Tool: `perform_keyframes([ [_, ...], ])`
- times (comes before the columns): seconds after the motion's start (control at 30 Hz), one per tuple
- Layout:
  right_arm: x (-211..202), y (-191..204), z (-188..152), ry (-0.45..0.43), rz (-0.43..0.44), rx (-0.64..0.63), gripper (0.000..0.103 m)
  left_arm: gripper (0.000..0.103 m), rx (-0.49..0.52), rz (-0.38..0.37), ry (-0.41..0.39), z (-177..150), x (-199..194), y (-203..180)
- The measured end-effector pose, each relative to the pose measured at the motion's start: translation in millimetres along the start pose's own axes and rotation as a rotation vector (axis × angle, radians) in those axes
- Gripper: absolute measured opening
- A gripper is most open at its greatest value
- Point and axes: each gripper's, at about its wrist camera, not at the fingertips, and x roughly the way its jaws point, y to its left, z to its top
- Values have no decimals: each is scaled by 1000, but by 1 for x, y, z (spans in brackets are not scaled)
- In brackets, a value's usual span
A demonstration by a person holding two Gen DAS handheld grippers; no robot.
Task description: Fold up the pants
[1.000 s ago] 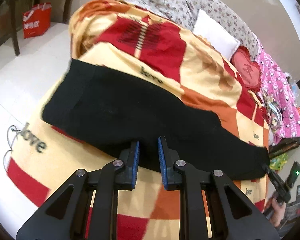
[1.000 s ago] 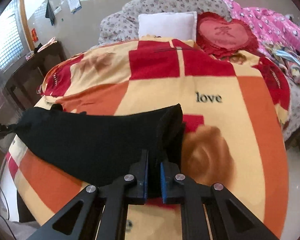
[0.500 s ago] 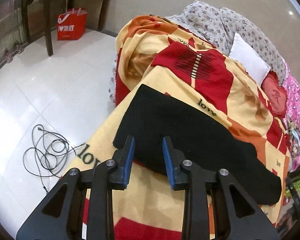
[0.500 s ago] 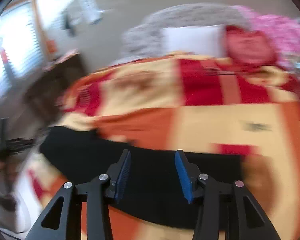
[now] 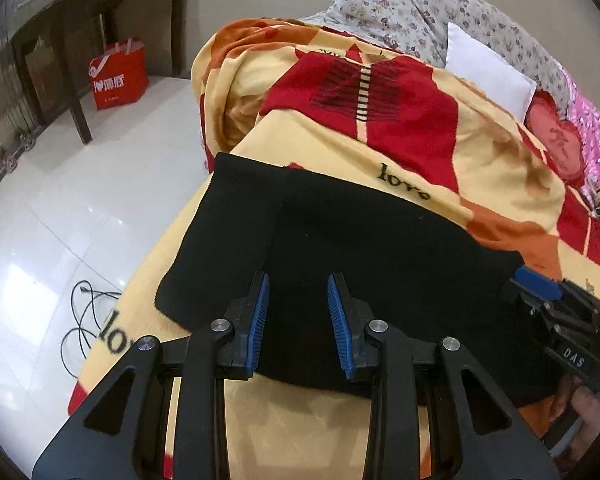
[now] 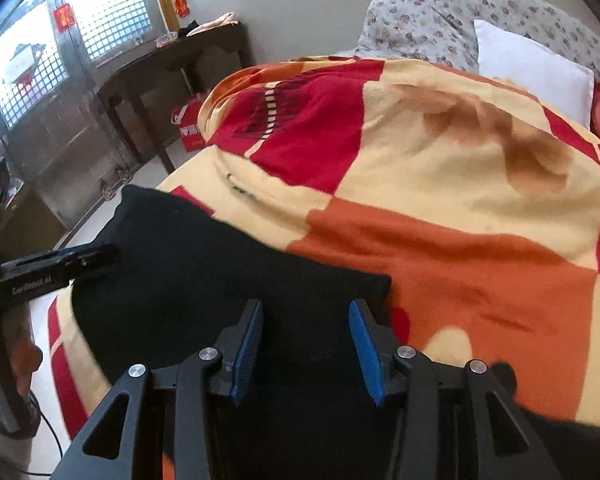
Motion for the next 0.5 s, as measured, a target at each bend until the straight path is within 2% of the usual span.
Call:
perform_keyframes([
  [0.07, 7, -4, 7, -8, -31, -3, 42, 30, 3, -1, -1, 3, 6, 0],
  [0.2, 7, -9, 15, -8, -23, 16, 42, 30, 5, 2, 4, 8, 11, 1],
  [0.33, -20, -2, 10, -38, -5, 27, 42, 30, 2, 5, 9, 8, 7, 1],
  [0.43, -43, 11, -4, -59, -6, -14, 43, 30, -5, 2, 6, 5, -4, 2],
  [0.5, -53, 19, -14, -66, 22, -30, 43, 30, -15, -1, -4, 2, -11, 3],
])
